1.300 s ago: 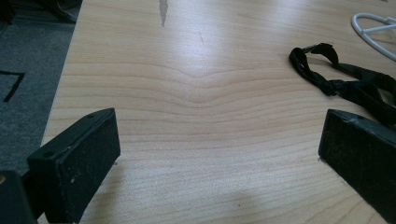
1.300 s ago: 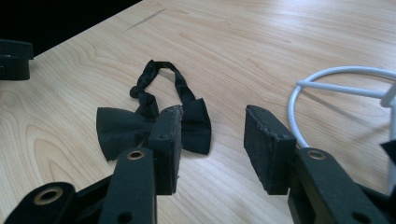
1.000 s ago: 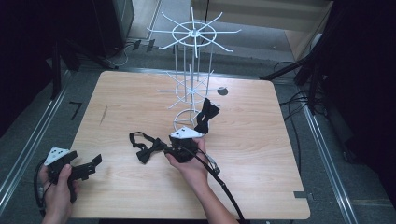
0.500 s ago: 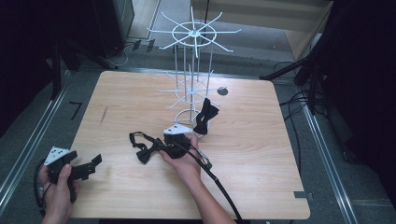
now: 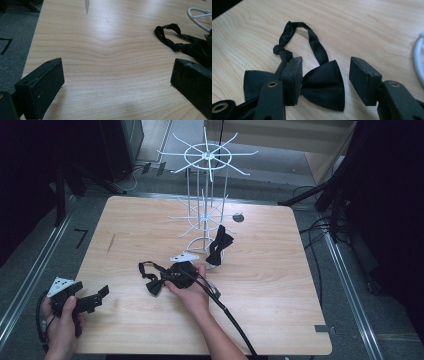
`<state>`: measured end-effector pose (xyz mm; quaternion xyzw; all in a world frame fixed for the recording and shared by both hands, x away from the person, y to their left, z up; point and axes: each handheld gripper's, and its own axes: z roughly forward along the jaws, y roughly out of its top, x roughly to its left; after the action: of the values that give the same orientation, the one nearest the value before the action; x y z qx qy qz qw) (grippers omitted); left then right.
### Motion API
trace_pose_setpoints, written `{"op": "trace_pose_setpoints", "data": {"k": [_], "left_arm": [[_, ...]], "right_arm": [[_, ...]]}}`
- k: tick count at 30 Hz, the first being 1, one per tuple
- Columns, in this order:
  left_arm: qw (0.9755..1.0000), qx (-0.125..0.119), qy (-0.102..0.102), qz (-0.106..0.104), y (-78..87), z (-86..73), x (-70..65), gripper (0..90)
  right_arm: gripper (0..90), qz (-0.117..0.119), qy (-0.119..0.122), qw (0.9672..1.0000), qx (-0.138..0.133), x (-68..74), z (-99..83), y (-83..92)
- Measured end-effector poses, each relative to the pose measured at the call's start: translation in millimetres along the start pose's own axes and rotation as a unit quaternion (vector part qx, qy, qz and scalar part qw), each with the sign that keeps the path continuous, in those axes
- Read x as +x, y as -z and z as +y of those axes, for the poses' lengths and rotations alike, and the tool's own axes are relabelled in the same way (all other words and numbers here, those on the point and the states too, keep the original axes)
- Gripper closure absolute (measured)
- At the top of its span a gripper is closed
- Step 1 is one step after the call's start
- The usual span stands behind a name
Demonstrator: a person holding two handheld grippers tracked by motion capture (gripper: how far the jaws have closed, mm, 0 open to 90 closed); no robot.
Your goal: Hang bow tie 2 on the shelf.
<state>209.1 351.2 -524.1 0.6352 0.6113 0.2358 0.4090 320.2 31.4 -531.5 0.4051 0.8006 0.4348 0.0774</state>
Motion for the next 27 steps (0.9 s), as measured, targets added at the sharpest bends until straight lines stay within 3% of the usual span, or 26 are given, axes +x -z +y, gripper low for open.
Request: {"op": "trace_pose_setpoints", "data": {"k": [6, 14, 20, 23, 27], "left_arm": [[1.0000, 0.000, 0.000, 0.000, -0.1, 0.0, 0.0, 0.0], [1.0000, 0.001, -0.001, 0.001, -0.2, 0.0, -0.6, 0.0], [1.0000, 0.000, -0.003, 0.003, 0.1, -0.1, -0.8, 0.0], [1.0000, 0.000, -0.002, 0.003, 0.2, -0.2, -0.8, 0.0], [1.0000, 0.001, 0.000, 0.001, -0.1, 0.1, -0.1, 0.0]], "right_arm": [[47.7, -0.006, 0.019, 0.9997, 0.012, 3.5, -4.1, -2.2], [68.8, -0.047, 0.080, 0.9954, 0.023, 12.5, -8.0, 1.0], [85.3, -0.039, 0.075, 0.9963, 0.017, 10.4, -12.3, 5.2], [87.8, -0.028, 0.056, 0.9979, 0.014, 7.0, -14.2, 7.8], [88.3, -0.027, 0.060, 0.9979, 0.004, 4.8, -19.2, 12.0]]}}
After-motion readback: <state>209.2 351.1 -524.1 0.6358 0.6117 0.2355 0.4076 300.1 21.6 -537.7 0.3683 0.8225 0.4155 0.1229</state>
